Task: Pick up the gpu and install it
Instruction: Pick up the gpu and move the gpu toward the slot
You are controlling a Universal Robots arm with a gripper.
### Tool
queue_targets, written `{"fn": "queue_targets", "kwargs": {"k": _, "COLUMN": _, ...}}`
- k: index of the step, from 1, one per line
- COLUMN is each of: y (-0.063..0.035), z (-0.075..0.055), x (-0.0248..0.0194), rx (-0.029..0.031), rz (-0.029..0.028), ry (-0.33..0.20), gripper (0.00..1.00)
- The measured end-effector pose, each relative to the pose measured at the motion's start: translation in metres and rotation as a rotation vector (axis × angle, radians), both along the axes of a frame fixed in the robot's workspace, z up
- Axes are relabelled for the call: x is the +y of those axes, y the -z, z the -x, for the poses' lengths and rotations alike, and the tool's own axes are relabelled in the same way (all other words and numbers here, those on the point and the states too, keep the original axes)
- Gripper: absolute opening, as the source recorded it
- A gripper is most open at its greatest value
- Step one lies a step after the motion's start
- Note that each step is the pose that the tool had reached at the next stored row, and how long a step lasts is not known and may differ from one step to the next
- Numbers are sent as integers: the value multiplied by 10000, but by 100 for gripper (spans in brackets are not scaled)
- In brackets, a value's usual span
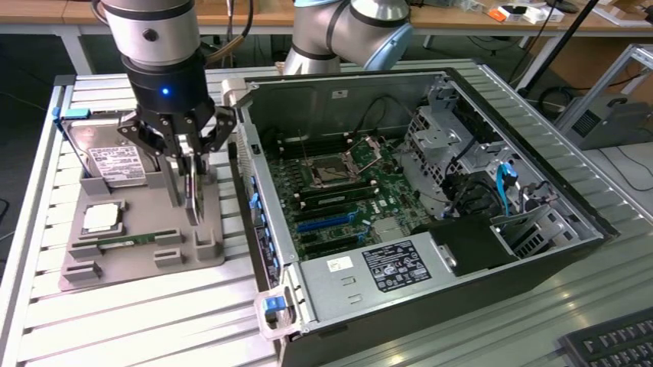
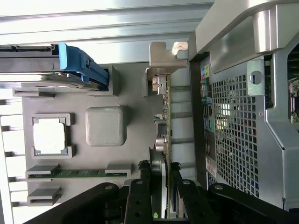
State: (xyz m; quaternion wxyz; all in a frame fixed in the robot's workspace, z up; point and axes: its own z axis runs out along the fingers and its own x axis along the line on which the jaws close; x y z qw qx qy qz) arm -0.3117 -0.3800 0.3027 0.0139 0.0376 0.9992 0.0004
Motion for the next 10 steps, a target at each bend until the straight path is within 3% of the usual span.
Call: {"fn": "queue_targets", "kwargs": {"k": 10, "y": -35, "z": 0, "x": 0, "rx": 1, "rz": 0, "ry": 0, "gripper": 27}}
